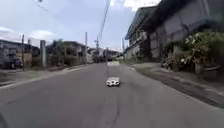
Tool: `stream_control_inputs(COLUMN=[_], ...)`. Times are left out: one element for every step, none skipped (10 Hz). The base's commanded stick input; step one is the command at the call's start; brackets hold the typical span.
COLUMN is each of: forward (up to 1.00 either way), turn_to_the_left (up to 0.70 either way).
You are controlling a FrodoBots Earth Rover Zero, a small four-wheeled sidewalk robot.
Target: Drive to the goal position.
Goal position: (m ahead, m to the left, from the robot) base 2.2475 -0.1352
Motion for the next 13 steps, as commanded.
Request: stream_control_inputs(forward=[1.00, 1.00, 1.00, 1.00, 1.00, 1.00, 1.00, 1.00, 1.00, 1.00, 1.00, 1.00, 1.00], turn_to_the_left=[0.00, 0.00, 0.00, 0.00, 0.00, 0.00, 0.00, 0.00, 0.00, 0.00, 0.00, 0.00, 0.00])
